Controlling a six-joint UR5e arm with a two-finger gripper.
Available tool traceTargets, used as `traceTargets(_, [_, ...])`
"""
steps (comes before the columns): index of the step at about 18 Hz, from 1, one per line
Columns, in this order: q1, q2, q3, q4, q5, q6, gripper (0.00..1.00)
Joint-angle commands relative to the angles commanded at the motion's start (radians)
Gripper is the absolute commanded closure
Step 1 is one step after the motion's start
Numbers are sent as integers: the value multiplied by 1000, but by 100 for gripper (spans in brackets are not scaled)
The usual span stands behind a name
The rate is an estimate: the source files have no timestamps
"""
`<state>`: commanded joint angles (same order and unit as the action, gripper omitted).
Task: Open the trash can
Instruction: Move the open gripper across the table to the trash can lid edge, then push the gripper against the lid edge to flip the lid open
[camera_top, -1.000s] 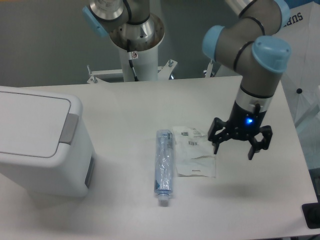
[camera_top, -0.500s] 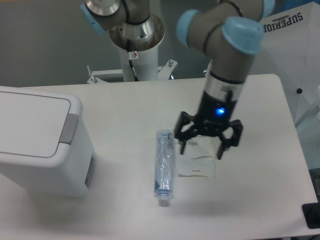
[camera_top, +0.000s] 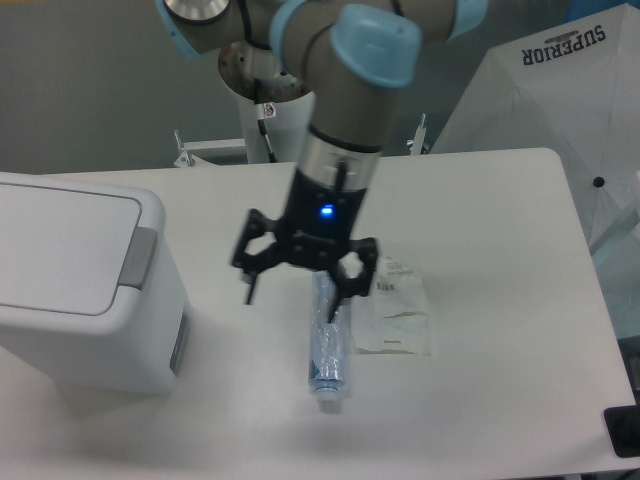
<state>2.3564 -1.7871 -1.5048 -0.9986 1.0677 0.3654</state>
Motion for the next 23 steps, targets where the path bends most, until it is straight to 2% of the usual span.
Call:
traceTargets(6, [-45, 51, -21, 0, -3, -91, 0])
traceTargets(12, [-49, 109, -117, 2, 0, -77, 0])
traceTargets(23, [-54, 98, -144, 15, 2, -89, 0])
